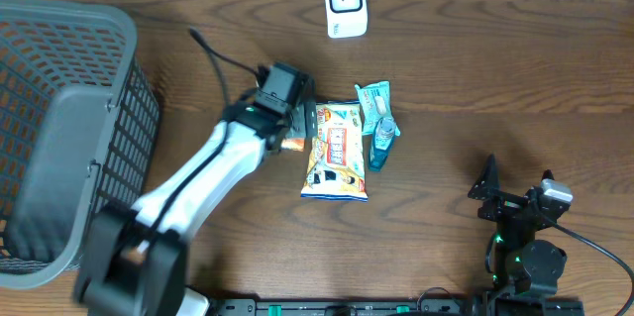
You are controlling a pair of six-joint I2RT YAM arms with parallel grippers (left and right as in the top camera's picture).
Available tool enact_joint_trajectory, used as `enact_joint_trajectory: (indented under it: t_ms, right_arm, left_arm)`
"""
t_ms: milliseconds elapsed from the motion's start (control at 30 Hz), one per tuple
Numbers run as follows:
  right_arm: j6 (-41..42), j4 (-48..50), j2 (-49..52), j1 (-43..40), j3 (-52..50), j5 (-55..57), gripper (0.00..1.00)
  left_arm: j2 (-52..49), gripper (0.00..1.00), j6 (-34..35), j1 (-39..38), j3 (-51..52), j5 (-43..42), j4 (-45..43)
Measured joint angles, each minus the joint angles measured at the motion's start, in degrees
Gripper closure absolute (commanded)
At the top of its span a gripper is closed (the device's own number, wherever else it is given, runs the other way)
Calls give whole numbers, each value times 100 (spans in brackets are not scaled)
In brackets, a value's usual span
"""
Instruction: Scan the item barcode
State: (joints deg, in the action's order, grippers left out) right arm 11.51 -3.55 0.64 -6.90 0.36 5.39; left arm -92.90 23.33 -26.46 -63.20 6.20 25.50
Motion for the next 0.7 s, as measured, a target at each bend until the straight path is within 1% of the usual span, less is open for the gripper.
enact_joint_trajectory:
  t_ms: [67,167,267,400,500,567,600,700]
  right_arm:
    - [0,0,0,0,0,0,1]
    - [0,0,0,0,0,0,1]
    - [0,0,0,0,0,0,1]
    - [0,-2,0,0,0,0,1]
    - [0,-2,0,0,0,-2,1]
    - [0,-2,0,0,0,-2,1]
    - [0,-2,0,0,0,-2,1]
    - [0,0,0,0,0,0,1]
  left_arm:
    - [466,2,-131,2,-160,262,-48]
    - [1257,2,-411,35,-448,765,-376]
    - [1974,2,-866,157,-682,1134,-1058]
    - [2767,2,-1539,400,-835,1390,-2149]
    - [3156,2,-2275,549,-857,1499,-2885]
    - [3338,2,-2909,595,-870,1537,-2979]
    - [3407,2,-3252,601,-876,1563,-2872]
    - [3519,2,-4177,601,-881,1725,-2216]
